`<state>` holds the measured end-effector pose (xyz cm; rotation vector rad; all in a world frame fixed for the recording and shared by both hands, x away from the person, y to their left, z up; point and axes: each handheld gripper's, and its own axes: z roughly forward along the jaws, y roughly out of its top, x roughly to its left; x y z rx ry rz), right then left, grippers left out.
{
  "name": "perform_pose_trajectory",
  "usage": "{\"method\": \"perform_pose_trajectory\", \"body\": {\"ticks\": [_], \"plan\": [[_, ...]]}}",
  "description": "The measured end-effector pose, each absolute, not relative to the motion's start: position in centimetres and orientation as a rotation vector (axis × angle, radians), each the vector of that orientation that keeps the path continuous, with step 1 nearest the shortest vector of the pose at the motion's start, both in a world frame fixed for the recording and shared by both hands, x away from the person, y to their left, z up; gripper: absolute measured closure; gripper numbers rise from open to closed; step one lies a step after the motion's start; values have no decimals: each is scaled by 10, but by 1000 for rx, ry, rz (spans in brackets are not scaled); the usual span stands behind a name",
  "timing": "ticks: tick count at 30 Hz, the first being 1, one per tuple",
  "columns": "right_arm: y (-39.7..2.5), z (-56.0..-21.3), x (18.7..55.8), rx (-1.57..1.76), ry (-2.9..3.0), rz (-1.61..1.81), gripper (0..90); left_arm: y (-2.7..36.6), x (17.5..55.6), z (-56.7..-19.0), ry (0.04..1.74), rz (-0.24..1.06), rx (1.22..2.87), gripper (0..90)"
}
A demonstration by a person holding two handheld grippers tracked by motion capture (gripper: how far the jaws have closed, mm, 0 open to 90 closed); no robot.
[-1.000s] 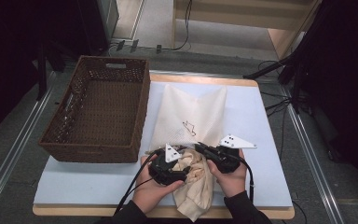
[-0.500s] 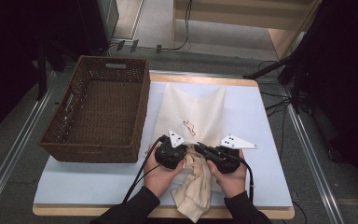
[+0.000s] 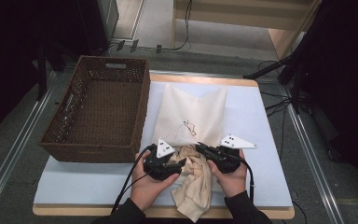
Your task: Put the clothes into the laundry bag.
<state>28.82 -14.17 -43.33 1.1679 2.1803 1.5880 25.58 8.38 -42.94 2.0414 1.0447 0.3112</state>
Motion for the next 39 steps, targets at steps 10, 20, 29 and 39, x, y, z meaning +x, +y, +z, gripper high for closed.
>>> {"method": "perform_pose_trajectory", "body": {"ticks": [10,20,29,39], "plan": [[-143,-435,288,1174,2180,1592,884,57,230,-449,863,110,2168,386],[-145,-434,288,1178,2181,1597,884,49,226,-451,783,191,2230,842],[-146,-429,286,1173,2152,1616,884,76,267,-421,937,344,2071,856],[-146,-431,287,1173,2162,1615,884,67,292,-454,1057,516,2094,840]]}}
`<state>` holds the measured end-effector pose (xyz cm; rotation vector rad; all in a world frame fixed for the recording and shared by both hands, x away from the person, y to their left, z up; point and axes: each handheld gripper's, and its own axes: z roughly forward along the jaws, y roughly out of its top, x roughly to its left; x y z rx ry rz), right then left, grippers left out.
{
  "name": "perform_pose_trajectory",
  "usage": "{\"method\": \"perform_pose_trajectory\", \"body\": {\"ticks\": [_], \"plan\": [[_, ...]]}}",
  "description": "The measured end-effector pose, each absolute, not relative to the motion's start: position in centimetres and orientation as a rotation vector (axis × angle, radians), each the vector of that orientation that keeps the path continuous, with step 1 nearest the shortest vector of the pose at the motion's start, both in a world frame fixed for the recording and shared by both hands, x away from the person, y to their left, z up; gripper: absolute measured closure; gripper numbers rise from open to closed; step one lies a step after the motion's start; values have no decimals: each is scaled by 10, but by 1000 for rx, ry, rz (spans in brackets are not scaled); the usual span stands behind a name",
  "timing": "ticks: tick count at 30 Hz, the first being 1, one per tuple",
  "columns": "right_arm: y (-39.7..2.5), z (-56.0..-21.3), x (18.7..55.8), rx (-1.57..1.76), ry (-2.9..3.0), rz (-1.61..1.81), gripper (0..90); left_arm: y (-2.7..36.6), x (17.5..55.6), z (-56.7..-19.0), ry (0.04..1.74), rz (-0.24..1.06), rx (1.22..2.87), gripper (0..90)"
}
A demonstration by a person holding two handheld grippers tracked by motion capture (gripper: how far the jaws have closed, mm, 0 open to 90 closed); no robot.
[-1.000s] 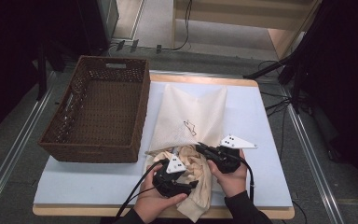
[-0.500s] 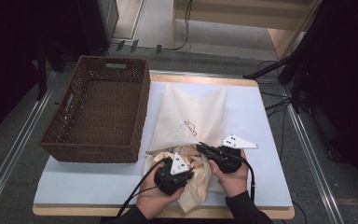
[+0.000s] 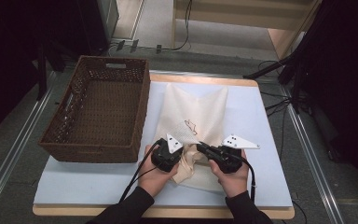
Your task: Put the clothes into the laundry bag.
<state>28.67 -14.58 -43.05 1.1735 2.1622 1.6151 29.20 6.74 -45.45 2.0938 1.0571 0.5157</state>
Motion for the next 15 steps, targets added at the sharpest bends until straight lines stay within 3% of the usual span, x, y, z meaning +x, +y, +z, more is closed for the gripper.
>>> {"method": "perform_pose_trajectory", "body": {"ticks": [6,10,15], "plan": [[-146,-433,288,1188,2165,1607,884,82,277,-438,1002,430,2056,675],[-147,-433,288,1190,2155,1606,884,99,261,-433,922,449,2068,609],[-145,-434,288,1189,2157,1599,884,112,256,-446,965,332,2112,512]]}}
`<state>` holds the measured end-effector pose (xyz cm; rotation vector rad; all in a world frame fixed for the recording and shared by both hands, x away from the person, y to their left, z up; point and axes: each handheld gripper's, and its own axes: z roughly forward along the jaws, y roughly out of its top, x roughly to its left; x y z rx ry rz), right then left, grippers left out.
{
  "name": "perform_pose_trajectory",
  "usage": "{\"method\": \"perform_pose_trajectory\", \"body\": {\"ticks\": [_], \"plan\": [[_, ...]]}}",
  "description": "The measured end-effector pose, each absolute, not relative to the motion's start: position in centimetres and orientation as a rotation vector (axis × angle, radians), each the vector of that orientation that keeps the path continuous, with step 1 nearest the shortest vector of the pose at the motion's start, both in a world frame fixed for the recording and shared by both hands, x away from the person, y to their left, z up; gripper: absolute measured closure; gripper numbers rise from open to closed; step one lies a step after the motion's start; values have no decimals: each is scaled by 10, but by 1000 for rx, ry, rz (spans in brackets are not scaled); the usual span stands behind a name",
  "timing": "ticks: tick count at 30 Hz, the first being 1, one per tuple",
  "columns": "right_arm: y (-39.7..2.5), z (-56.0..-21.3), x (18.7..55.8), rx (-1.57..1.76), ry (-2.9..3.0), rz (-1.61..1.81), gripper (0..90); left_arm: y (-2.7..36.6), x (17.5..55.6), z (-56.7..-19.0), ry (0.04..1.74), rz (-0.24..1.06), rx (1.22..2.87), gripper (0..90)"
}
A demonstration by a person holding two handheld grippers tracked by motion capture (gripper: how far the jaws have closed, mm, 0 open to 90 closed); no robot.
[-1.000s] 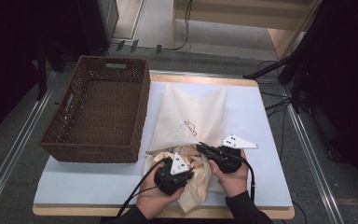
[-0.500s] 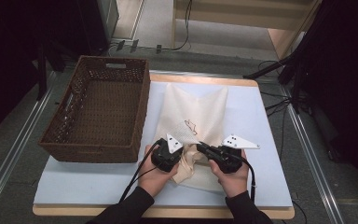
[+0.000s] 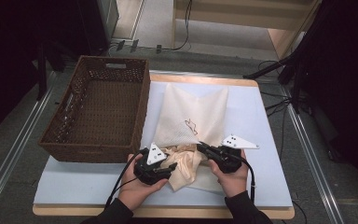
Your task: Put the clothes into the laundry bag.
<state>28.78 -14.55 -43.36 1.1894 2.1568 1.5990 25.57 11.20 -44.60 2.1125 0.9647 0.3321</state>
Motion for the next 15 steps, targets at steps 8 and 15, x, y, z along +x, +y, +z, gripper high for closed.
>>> {"method": "perform_pose_trajectory", "body": {"ticks": [8,15], "plan": [[-143,-434,287,1189,2163,1603,884,86,265,-459,1002,349,2201,592],[-140,-433,284,1178,2169,1608,885,65,279,-451,1015,352,2200,815]]}}
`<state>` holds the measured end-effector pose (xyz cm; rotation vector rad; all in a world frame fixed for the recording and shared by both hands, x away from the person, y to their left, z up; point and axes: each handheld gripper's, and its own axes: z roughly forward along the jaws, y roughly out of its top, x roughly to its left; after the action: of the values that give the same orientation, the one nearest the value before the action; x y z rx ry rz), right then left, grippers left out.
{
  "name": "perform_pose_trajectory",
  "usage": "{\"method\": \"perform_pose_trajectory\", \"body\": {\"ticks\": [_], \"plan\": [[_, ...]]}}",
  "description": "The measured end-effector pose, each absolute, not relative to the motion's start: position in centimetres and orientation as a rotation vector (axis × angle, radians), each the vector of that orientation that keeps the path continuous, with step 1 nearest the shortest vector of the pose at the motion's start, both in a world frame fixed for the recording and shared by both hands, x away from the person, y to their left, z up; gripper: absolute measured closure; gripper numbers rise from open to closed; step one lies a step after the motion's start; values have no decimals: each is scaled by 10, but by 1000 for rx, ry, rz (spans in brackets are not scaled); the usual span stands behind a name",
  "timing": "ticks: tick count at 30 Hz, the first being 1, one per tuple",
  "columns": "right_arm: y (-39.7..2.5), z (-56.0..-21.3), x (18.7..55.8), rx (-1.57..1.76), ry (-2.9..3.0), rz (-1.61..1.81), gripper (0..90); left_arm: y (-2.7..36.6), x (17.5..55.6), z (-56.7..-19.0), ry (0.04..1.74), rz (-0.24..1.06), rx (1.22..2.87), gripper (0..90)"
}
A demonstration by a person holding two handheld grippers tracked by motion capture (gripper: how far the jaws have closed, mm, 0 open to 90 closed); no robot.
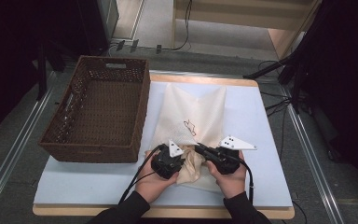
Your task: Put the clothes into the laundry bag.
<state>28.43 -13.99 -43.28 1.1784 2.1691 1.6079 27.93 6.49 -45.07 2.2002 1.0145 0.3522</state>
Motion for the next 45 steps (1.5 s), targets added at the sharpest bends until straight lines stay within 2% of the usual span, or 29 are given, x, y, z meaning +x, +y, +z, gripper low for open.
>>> {"method": "perform_pose_trajectory", "body": {"ticks": [7,13,21,29,33,37,45], "plan": [[-141,-431,284,1168,2162,1627,885,57,290,-445,1073,445,2051,814],[-142,-432,286,1179,2172,1622,884,50,301,-463,1110,473,2075,792],[-146,-433,287,1188,2167,1610,883,82,273,-439,1010,416,2054,586],[-145,-434,288,1195,2165,1606,883,124,251,-444,1076,457,2054,462],[-144,-434,288,1192,2166,1603,882,122,255,-451,1084,381,2044,417],[-144,-435,288,1199,2166,1600,882,109,264,-454,1087,366,2072,361],[-144,-436,288,1198,2170,1600,882,81,283,-460,1168,404,2084,408]]}}
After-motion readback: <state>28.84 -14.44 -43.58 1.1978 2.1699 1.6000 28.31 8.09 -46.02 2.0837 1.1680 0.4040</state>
